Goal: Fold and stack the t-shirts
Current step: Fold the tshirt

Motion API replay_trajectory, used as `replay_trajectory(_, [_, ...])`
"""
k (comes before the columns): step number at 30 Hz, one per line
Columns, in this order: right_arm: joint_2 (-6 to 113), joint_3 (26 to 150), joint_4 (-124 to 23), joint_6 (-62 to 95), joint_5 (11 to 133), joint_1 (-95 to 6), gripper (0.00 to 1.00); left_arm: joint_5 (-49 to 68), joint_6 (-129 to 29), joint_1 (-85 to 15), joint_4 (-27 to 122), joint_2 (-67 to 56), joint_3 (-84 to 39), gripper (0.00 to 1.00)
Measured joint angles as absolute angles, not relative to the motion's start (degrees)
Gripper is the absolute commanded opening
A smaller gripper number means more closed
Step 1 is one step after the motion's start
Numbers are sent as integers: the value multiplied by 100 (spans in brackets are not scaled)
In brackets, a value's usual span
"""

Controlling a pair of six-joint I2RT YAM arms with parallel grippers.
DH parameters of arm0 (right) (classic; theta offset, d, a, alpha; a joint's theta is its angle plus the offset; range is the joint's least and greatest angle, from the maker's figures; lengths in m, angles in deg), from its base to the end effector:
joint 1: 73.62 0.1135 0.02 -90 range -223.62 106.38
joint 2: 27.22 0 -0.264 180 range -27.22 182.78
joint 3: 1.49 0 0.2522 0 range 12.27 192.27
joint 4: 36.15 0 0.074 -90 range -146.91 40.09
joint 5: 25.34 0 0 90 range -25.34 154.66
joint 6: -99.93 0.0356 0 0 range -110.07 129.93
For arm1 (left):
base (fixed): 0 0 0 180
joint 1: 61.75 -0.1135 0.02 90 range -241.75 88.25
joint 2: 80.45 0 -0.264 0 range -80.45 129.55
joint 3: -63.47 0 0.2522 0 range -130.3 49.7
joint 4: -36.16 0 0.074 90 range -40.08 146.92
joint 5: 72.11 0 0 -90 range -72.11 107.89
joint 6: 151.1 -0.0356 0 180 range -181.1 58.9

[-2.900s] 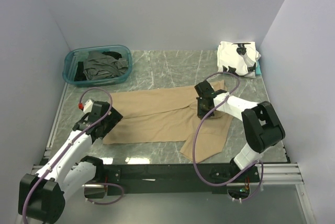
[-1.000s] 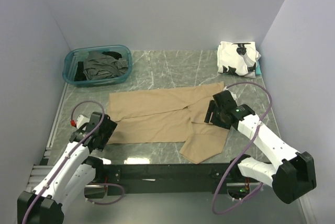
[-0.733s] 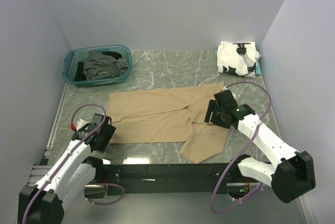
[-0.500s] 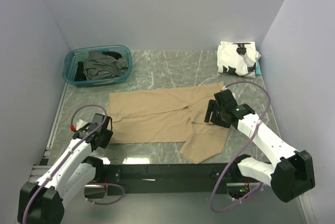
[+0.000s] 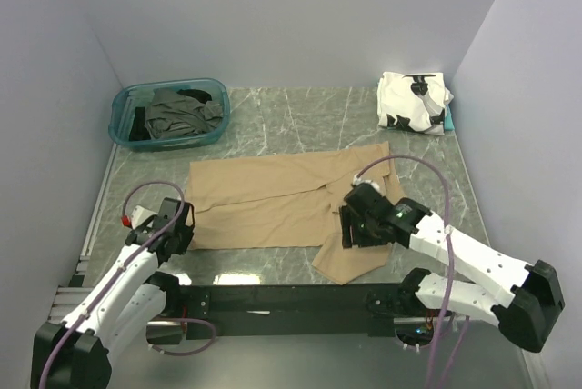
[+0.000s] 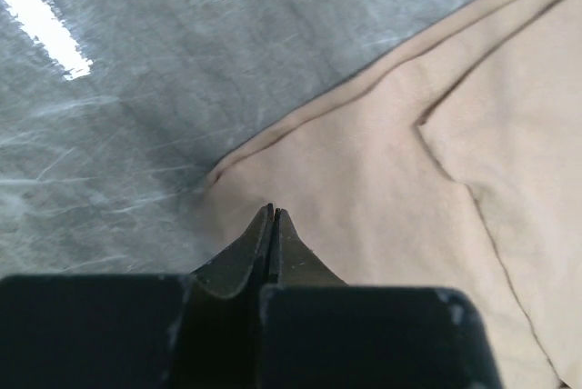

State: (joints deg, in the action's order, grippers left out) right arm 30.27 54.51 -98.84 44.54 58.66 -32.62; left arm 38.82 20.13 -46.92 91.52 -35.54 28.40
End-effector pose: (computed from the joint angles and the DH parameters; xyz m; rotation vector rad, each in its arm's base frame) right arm 0.1367 0.1139 0.2311 -0.1185 2.7076 0.2685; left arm 0.1255 -0.0201 0.1594 -1.5028 2.1049 -0.1032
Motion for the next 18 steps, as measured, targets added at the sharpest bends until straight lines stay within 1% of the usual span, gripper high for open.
replay_trajectory(5, [2977,5239,-10122,4900,5957,-1754,65,3882,1963,-4692,9091,-3985,2991,1])
replay_trajectory(8, [3174,5219,-10087,5142,6045,-882,64,3884,1954,-4692,9087,-4122,3009,1])
replay_trajectory(10, [3519,5228,-10078,5267,6003,-484,64,3882,1947,-4692,9074,-4168,3009,1])
replay_trajectory(14, [4236,5243,-10113,5415,5929,-106,63,3882,1932,-4692,9048,-4157,3009,1])
replay_trajectory(15, [4352,5243,-10113,5442,5922,-67,63,3882,1936,-4692,9054,-4144,3009,5])
replay_trajectory(16, [4426,5243,-10107,5459,5918,-43,63,3882,1952,-4692,9069,-4114,3009,20])
replay_trajectory(17, [4468,5243,-10094,5481,5912,-23,63,3889,1969,-4692,9093,-4079,3009,26])
replay_trajectory(18, [4478,5241,-10083,5496,5909,-19,63,3884,1982,-4692,9113,-4041,3009,35])
